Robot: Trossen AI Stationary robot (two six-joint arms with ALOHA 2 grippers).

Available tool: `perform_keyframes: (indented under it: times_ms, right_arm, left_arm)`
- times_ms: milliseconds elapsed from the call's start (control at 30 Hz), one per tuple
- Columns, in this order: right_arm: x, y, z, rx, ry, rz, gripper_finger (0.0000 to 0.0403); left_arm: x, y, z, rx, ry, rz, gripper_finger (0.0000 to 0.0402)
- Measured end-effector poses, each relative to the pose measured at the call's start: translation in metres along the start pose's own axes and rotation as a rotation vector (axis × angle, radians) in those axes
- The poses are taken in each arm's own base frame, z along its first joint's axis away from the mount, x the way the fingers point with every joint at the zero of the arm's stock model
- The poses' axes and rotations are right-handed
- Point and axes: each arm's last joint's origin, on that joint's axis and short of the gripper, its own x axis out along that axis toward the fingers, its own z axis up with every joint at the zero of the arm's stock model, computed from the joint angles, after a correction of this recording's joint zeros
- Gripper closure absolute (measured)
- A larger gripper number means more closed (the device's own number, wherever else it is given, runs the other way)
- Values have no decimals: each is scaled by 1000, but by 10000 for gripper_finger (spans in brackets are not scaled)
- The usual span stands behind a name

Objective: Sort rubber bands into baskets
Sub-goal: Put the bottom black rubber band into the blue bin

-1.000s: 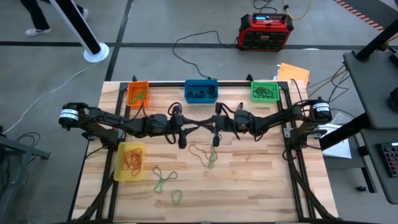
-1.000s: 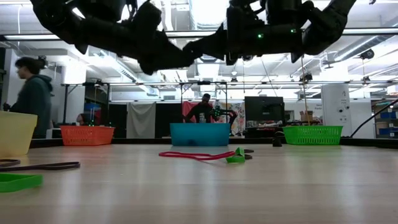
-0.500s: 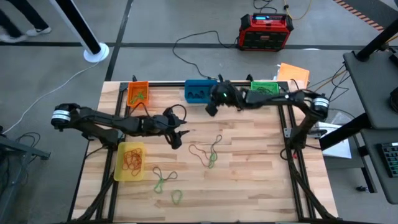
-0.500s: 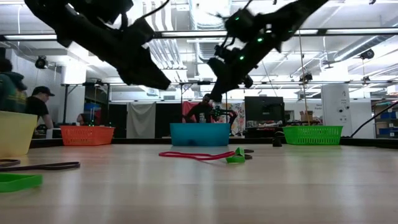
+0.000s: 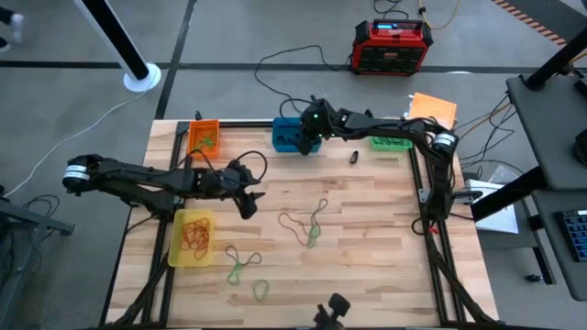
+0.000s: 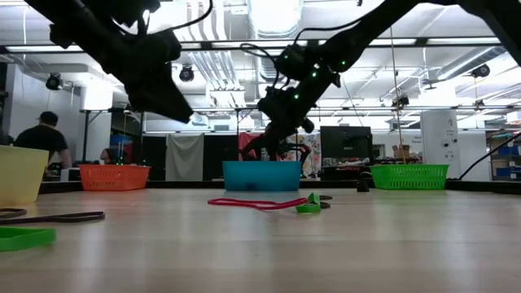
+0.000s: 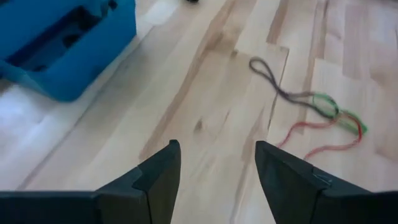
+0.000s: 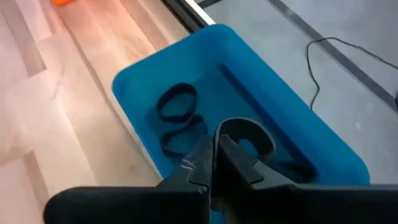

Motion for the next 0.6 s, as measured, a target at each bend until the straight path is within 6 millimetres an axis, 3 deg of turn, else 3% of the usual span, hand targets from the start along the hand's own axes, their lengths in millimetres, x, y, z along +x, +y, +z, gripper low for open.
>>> perform_keyframes:
  times_ms: [233,600]
  right_arm:
    - [4,0,1,12,2,-5,374]
    - [-1,0,4,17,-7,-7,303]
  left_arm:
    - [3,-1,-7,-16,71,-28,212]
    - [3,-5,-11,-76,151,-154,212]
